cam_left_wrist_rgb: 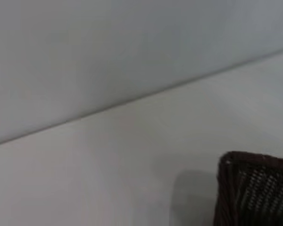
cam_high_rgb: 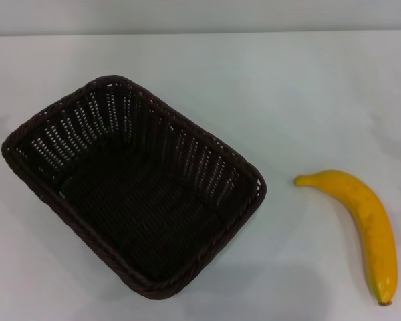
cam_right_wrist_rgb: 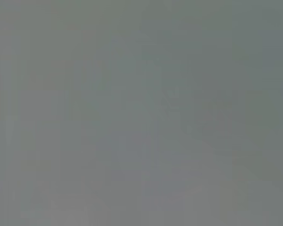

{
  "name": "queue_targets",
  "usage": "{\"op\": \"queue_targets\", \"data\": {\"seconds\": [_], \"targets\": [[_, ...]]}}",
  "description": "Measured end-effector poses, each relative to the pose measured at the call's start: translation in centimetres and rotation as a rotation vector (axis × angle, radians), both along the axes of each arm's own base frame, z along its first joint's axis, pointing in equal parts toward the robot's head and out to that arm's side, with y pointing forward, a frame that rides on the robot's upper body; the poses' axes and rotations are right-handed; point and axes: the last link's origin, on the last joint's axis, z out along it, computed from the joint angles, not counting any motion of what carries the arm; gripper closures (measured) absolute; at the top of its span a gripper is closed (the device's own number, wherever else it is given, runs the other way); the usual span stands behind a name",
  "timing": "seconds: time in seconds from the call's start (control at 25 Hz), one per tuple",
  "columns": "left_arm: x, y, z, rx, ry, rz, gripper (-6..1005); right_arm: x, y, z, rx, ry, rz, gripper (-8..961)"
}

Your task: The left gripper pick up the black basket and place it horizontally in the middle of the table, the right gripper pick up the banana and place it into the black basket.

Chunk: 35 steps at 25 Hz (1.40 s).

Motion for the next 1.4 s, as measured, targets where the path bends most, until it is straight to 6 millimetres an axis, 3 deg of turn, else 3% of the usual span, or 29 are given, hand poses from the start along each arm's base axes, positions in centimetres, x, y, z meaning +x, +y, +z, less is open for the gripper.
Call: {"op": "queue_targets", "data": {"seconds": [0.36, 0.64, 1.4], "targets": [[-0.3, 1.3, -5.5, -0.091, 0.012, -0.033, 245, 0.2, -0.7, 0.1, 0.008, 0.006, 0.003, 80], [-0.7, 1.3, -7.9, -0.105, -0.008, -0.058, 247, 0.0, -0.5, -0.1, -0.002, 0.004, 0.008, 80], [-2.3, 1.7, -11.0, -0.085, -0.006, -0.071, 252, 0.0, -0.4, -0.2, -0.007, 0.004, 0.005, 80]]}}
